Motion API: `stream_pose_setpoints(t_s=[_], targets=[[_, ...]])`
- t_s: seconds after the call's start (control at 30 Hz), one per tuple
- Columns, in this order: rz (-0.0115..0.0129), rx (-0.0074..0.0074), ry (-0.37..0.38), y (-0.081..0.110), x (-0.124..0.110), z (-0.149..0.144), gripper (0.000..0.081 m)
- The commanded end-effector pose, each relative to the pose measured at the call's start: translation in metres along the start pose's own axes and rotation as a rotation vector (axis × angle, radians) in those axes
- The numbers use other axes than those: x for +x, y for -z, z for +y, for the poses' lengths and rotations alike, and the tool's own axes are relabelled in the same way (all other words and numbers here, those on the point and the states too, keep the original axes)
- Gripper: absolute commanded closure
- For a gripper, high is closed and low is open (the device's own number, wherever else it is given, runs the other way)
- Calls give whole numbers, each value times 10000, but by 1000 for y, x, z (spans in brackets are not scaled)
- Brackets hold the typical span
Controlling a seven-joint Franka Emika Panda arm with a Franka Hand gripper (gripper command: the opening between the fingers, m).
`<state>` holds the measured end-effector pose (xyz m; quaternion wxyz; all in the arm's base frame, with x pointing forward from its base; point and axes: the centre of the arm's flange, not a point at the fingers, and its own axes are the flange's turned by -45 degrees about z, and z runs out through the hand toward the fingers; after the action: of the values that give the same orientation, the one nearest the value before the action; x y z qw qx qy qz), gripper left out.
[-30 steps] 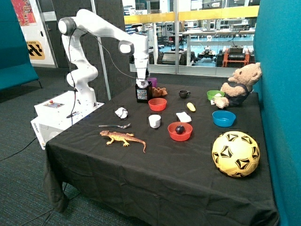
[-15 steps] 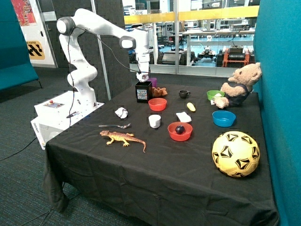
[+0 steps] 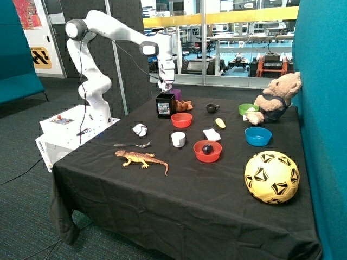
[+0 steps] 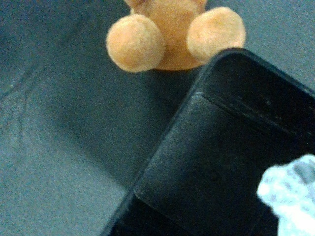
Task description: Throw away the rubbish paper
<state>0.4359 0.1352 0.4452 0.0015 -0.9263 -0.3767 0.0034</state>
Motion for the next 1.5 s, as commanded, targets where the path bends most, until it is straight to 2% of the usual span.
stream_pose_setpoints(t_s=[0.0, 0.13, 0.27, 0.3, 0.33, 0.43, 0.73, 0.9, 1.27, 1.37, 1.47], targets=[[53, -53, -92, -6, 6, -10, 805], [53, -53, -307, -10, 3, -2, 639], [53, -53, -334, -13, 0, 1, 563], [53, -53, -341, -13, 0, 1, 432], [53, -53, -356, -14, 0, 1, 354], [53, -53, -385, -14, 0, 2, 261], [54, -52, -652, -17, 1, 9, 189], [55, -51, -992, -20, 1, 17, 106], [55, -51, -1009, -23, 0, 21, 64], [55, -51, -941, -22, 3, 19, 24], [55, -51, -933, -21, 5, 17, 30]])
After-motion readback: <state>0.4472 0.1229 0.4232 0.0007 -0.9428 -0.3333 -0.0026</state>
